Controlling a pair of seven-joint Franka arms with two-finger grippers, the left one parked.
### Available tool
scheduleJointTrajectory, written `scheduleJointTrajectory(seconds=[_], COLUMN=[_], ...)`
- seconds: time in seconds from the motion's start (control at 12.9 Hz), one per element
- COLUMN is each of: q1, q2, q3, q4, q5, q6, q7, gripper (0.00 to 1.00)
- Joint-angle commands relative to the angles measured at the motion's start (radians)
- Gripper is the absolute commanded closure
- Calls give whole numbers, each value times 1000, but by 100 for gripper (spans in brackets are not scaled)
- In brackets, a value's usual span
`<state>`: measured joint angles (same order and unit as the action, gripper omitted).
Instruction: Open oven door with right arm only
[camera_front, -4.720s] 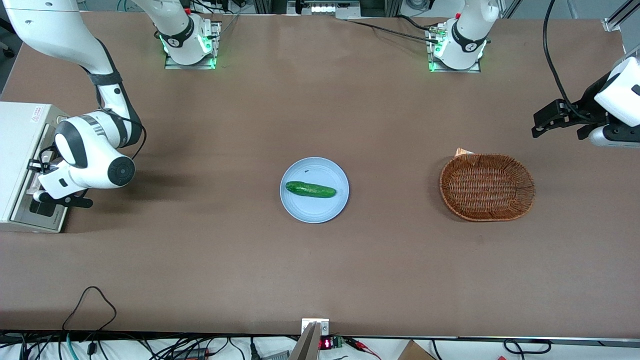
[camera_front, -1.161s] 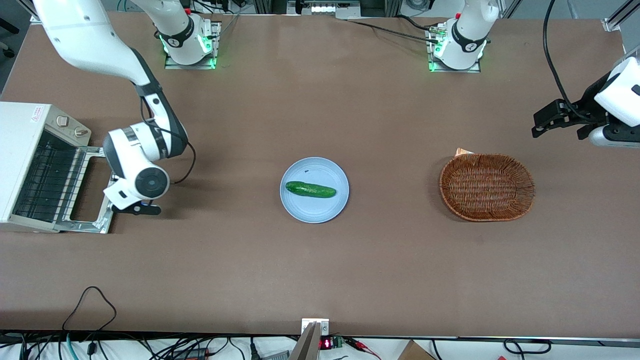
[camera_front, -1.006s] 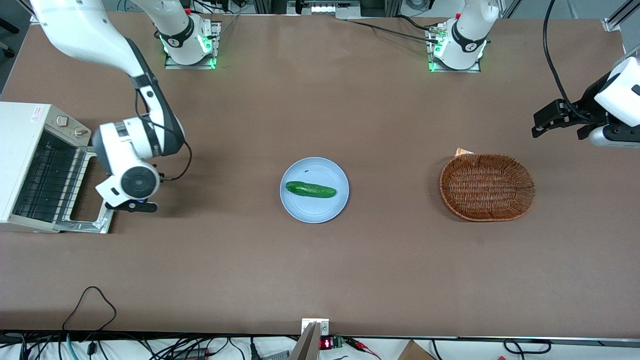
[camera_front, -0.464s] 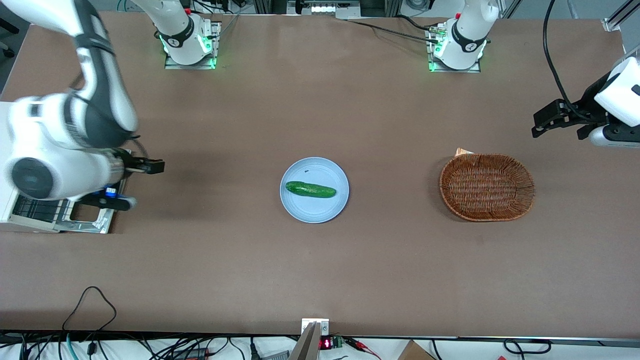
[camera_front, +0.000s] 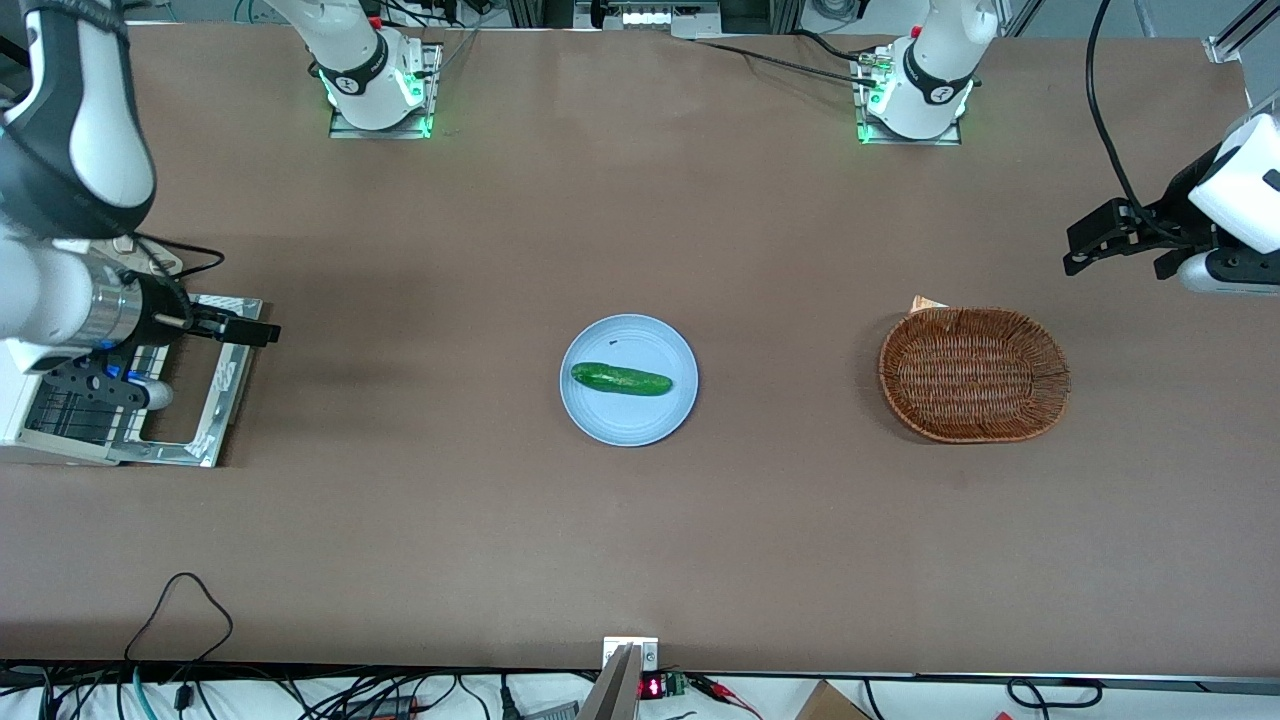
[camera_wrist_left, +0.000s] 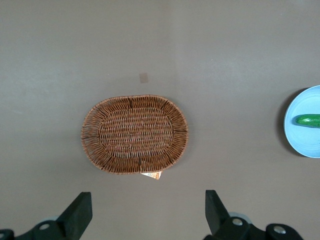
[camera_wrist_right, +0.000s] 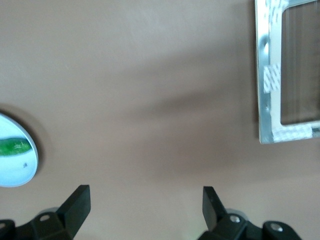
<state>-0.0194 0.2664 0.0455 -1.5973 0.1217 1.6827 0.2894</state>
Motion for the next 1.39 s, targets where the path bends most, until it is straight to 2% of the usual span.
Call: scheduleJointTrajectory(seconds=[0.0, 0.08, 0.15, 0.31, 0.39, 0.7, 0.93, 1.32], q1=[2, 3, 6, 3, 4, -8, -27, -31], q2=[-229, -240, -237, -184, -176, -174, -239, -305], q3=[5, 8, 13, 13, 13, 4, 4, 4], q4=[-303, -285, -214, -69, -52, -67, -172, -267], q5=[3, -5, -46, -62, -63, -62, -65, -80], q6=[181, 158, 53, -163, -167, 44, 97, 147], q7=[4, -13, -18, -13, -3, -24, -145, -185], gripper=[1, 1, 1, 1, 1, 1, 1, 1])
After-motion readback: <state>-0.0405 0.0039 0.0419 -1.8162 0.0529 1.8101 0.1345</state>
